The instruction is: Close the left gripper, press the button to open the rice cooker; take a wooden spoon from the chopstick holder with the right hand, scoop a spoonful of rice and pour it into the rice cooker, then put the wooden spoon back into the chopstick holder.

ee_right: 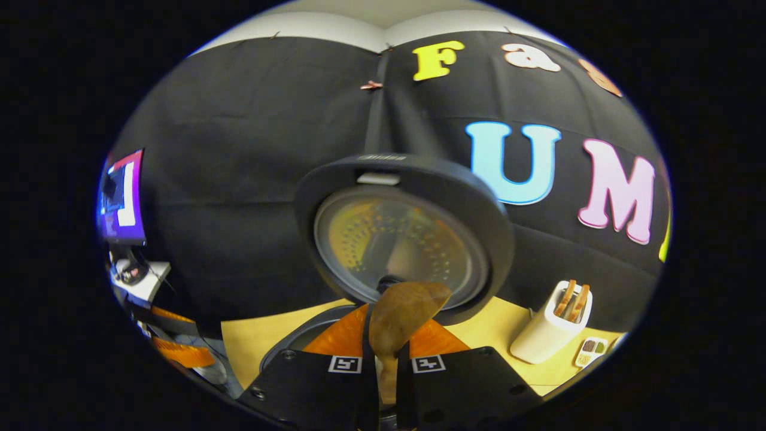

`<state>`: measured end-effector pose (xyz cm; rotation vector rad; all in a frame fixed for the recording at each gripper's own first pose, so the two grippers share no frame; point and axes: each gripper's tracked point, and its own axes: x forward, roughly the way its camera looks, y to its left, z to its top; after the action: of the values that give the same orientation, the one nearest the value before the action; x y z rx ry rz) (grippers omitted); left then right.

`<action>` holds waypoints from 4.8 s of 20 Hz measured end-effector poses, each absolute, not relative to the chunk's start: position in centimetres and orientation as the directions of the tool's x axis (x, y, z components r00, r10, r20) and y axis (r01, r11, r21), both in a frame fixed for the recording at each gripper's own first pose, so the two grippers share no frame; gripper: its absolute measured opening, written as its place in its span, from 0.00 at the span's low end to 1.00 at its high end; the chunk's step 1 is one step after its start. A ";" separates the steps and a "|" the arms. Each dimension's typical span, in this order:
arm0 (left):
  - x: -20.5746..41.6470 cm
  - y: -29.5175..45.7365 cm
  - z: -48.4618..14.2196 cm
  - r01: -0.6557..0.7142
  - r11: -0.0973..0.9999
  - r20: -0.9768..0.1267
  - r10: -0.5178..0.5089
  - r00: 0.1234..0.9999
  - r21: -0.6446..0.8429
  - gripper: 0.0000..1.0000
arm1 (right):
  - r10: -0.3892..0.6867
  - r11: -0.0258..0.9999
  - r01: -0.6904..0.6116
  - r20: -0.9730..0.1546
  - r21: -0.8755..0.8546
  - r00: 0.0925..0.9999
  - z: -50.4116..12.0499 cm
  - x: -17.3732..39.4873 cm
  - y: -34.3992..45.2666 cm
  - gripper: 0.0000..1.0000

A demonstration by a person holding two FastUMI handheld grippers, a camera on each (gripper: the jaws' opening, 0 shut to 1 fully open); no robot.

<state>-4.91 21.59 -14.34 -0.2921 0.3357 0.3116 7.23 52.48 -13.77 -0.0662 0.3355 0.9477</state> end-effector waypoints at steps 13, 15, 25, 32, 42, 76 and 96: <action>0.8 12.7 -11.3 -0.227 0.945 -0.338 0.140 0.931 -0.235 0.96 | 0.478 0.852 -0.368 -0.266 0.371 0.837 -7.9 17.6 26.6 0.15; 1.7 10.7 -11.4 -0.210 0.950 -0.347 0.121 0.930 -0.231 0.96 | 0.399 0.883 -0.287 -0.274 0.370 0.875 -8.1 19.0 21.3 0.15; 4.9 3.1 -10.3 -0.184 0.966 -0.384 0.101 0.918 -0.184 0.95 | 0.095 0.903 0.070 -0.358 0.423 0.929 -12.1 22.6 0.4 0.15; 6.2 0.2 -9.1 -0.248 0.962 -0.401 0.185 0.897 -0.111 0.96 | 0.047 0.894 0.172 -0.468 0.413 0.882 -18.9 23.8 -5.5 0.15; 4.0 0.4 -10.5 -0.397 0.893 -0.469 0.264 0.843 -0.211 0.96 | 0.067 0.905 0.201 -0.592 0.376 0.803 -27.4 24.5 -6.2 0.17; 18.4 18.4 9.1 -0.335 0.935 0.212 0.305 0.928 0.118 0.92 | -0.076 0.997 0.077 -0.402 -0.013 0.913 -13.2 0.4 -3.3 0.98; 8.5 13.5 -3.5 -0.403 0.915 -0.311 0.391 0.866 0.029 0.99 | 0.160 0.987 -0.130 -0.459 0.097 0.874 -15.7 5.2 4.7 0.98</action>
<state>8.47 13.49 -3.49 -0.0376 0.3179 0.4156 5.18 4.69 -15.68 0.0634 0.4842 0.1515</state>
